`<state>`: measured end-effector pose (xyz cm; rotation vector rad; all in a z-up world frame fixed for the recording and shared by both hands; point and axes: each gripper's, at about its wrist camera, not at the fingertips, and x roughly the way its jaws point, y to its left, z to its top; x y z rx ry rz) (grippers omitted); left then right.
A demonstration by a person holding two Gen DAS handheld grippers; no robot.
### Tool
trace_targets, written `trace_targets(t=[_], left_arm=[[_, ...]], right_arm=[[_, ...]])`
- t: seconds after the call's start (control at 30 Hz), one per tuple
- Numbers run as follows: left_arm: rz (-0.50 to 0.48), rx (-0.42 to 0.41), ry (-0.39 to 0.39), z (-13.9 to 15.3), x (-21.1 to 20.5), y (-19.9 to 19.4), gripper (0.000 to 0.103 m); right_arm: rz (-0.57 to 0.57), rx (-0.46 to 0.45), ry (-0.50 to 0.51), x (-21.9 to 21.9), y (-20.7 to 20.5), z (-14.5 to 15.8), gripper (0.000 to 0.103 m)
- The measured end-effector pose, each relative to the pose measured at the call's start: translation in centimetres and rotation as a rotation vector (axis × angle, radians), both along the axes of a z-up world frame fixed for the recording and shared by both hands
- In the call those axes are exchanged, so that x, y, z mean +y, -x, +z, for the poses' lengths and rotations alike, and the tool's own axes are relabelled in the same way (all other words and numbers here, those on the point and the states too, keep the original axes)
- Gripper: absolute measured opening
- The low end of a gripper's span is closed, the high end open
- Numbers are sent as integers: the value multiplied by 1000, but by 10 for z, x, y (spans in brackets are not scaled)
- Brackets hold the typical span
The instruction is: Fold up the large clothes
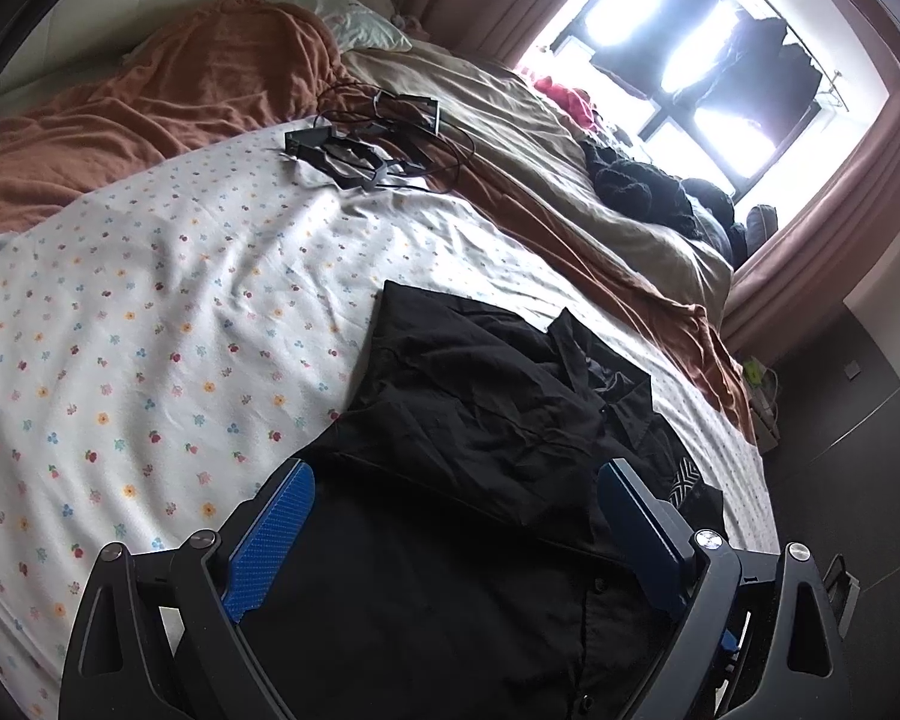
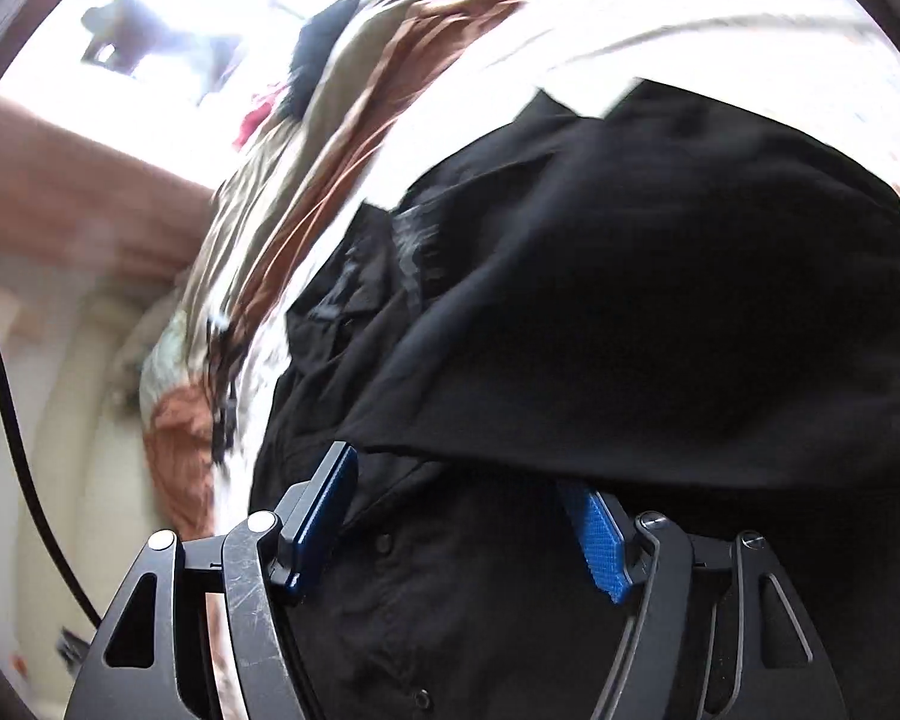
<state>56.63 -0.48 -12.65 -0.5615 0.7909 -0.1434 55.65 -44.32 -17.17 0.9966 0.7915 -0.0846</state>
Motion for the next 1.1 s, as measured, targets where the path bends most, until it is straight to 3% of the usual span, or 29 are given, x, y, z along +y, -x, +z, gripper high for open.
trace_targets(t=[0.17, 0.4, 0.43, 0.47, 0.5, 0.53, 0.63, 0.83, 1.1], left_arm=[[-2, -5, -3, 3, -1, 2, 96], [-1, -6, -2, 3, -2, 2, 96], [1, -7, -2, 4, -1, 2, 96], [3, -9, -3, 5, 0, 3, 96], [4, -10, -3, 6, 1, 3, 96], [6, -10, -4, 6, 2, 4, 96], [14, -7, 2, 7, 7, 4, 96], [41, -7, 31, 8, 24, 4, 96], [83, 19, 81, 7, 50, 5, 96]], right_arm=[[-130, 23, -99, -25, 22, -11, 69], [-316, 42, -107, -48, 55, -14, 67], [-336, 36, -99, -50, 59, -13, 57], [-352, 27, -85, -50, 61, -10, 35], [-356, 13, -70, -49, 61, -7, 22], [-351, -14, -48, -49, 60, -2, 11], [-321, -97, 76, -47, 54, 22, 5], [-228, -279, 253, -29, 33, 80, 4], [-47, -401, 386, 32, -5, 130, 4]])
